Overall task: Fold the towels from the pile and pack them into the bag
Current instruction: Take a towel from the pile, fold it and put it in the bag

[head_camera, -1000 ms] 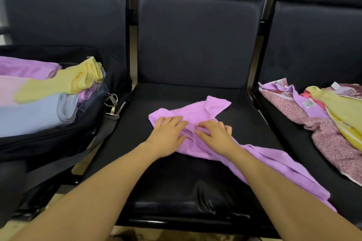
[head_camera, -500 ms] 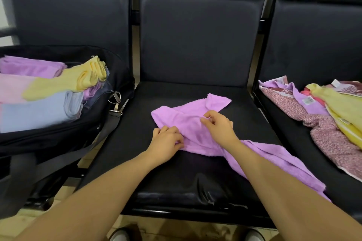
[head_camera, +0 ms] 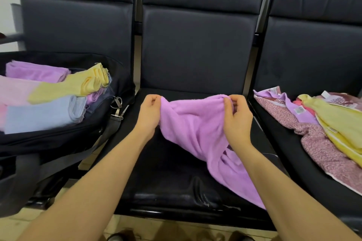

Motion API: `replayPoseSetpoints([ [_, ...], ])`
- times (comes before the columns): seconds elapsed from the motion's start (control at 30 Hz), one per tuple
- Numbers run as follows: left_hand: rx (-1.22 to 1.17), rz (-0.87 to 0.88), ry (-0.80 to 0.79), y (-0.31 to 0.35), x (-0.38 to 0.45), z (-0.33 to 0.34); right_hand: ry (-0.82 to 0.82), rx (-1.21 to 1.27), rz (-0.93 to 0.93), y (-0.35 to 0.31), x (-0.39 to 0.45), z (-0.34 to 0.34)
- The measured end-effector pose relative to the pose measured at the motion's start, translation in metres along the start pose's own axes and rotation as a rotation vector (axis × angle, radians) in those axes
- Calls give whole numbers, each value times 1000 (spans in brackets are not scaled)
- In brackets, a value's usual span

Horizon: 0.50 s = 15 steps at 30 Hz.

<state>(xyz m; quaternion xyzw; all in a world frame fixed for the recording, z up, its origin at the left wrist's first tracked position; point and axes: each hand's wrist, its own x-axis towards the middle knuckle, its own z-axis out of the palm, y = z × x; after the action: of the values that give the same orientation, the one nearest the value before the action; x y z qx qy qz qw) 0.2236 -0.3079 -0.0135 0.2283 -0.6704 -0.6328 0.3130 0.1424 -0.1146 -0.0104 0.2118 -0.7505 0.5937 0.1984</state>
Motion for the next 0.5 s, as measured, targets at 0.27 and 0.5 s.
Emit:
replayPoseSetpoints([
  [0.27,959,62,-351,-34,-2,-9,-592,-211,-120,11,-16,-3],
  [0.5,1213,-17,-8,-51,-23,-16,-501,-629,-7,27,-24,5],
])
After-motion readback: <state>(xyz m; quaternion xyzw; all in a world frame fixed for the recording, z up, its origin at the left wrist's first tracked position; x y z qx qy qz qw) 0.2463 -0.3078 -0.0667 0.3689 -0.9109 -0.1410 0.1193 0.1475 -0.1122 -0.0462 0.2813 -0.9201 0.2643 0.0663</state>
